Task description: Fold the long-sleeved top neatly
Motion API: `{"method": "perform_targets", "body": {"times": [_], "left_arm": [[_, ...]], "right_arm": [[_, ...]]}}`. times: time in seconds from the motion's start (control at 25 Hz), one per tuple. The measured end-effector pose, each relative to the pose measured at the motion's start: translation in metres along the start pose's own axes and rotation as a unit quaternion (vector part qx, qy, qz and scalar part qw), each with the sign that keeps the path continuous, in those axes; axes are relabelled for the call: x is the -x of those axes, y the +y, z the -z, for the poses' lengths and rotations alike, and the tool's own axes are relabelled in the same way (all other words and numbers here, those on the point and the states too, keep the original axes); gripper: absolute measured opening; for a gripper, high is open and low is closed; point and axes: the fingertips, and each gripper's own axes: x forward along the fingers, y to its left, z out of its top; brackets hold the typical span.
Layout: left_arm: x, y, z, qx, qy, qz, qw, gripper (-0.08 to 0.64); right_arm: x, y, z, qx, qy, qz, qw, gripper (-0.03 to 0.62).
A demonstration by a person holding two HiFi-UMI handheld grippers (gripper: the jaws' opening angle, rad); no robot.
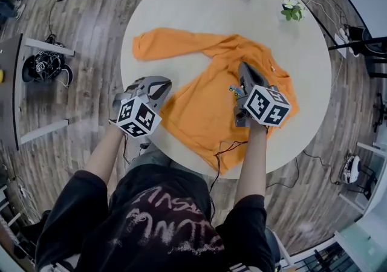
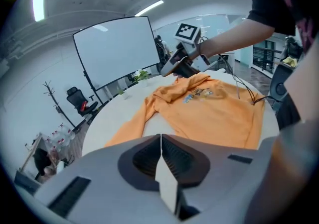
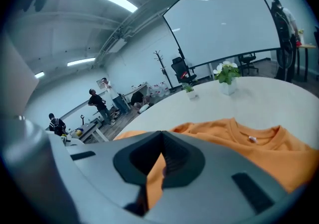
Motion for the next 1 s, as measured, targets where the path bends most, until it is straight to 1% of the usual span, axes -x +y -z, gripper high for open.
{"method": "perform_targets", "body": {"times": [0.08,0.2,0.28,0.36,0.48,0.6,0.72,0.88,1.0], "left_arm": [[0.011,0.010,0.008,0.006,0.014,-0.029,0.9995,0.011],[0.030,0.027,0.024,0.007,0.031,-0.059,0.9977,0.011],[0.039,0.039,0.038,0.001,0.041,-0.072,0.9966,0.011],[0.045,0.050,0.053,-0.013,0.055,-0.074,0.9957,0.011],[0.045,0.067,0.077,-0.038,0.074,-0.067,0.9943,0.011],[0.038,0.084,0.094,-0.045,0.068,-0.058,0.9949,0.016],[0.026,0.102,0.109,-0.078,0.069,-0.041,0.9937,0.099],[0.008,0.114,0.125,-0.133,0.067,0.001,0.9888,0.192],[-0.005,0.117,0.136,-0.160,0.068,0.029,0.9843,0.213]], "right_arm": [[0.018,0.009,0.000,0.017,-0.013,-0.009,1.000,0.005],[0.045,0.020,0.001,0.034,-0.031,-0.008,0.999,0.005],[0.062,0.027,0.000,0.039,-0.048,-0.007,0.998,0.005],[0.079,0.035,-0.001,0.046,-0.069,-0.008,0.996,0.005],[0.096,0.043,0.000,0.058,-0.090,0.010,0.994,0.005],[0.107,0.047,0.002,0.050,-0.101,0.049,0.992,0.005],[0.110,0.057,0.003,0.036,-0.113,0.088,0.989,0.005],[0.127,0.079,0.005,0.039,-0.120,0.142,0.982,0.005],[0.142,0.090,0.015,0.033,-0.121,0.181,0.975,0.005]]}}
